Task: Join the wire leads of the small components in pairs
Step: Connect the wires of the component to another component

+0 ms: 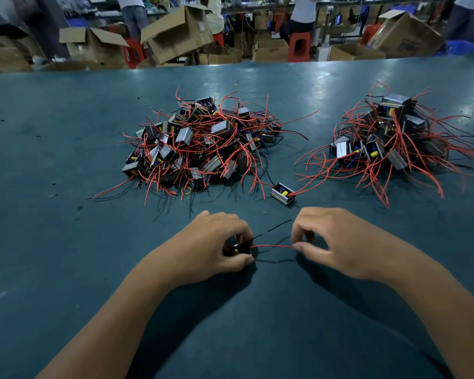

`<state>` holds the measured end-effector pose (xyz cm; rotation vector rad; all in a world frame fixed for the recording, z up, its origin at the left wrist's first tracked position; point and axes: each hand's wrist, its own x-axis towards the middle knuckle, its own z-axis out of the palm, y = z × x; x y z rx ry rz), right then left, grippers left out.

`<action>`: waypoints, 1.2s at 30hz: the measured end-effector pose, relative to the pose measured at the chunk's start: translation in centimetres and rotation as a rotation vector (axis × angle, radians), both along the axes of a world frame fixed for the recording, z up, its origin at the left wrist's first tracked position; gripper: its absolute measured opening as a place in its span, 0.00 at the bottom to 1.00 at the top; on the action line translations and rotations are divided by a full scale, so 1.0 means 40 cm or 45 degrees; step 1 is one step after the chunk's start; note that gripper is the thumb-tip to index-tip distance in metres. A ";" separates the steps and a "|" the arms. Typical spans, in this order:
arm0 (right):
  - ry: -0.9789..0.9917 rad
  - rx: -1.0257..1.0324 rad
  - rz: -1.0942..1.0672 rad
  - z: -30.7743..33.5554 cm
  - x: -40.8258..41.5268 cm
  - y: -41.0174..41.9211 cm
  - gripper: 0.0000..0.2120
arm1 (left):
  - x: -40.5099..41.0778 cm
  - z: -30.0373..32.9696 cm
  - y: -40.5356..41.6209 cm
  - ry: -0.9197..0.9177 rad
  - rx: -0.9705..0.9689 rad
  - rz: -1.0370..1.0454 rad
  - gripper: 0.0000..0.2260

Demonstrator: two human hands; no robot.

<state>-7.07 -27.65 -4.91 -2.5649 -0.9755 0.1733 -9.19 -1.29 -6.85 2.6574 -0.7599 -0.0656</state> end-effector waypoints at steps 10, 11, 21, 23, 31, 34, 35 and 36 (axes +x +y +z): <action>-0.210 0.086 -0.495 0.039 0.139 0.134 0.11 | 0.013 0.028 0.062 0.217 -0.039 0.052 0.11; -0.216 -0.113 -0.520 0.036 0.158 0.139 0.14 | 0.014 0.029 0.071 0.233 -0.043 0.072 0.10; -0.242 0.032 -0.267 0.025 0.044 0.041 0.20 | 0.005 0.045 0.046 -0.075 -0.489 0.224 0.13; -0.348 0.109 -0.162 0.019 -0.001 0.025 0.21 | -0.005 0.044 0.016 -0.112 -0.569 0.218 0.13; -0.612 0.187 -0.118 0.015 -0.053 0.016 0.24 | -0.032 0.044 -0.039 -0.054 -0.580 0.072 0.13; -0.650 0.143 -0.092 0.025 -0.055 0.015 0.24 | -0.036 0.048 -0.036 -0.079 -0.488 0.040 0.10; -0.664 0.138 -0.082 0.027 -0.056 0.015 0.23 | -0.035 0.048 -0.038 -0.096 -0.478 0.064 0.07; -0.674 0.142 -0.077 0.029 -0.057 0.014 0.23 | -0.035 0.048 -0.040 -0.112 -0.486 0.089 0.05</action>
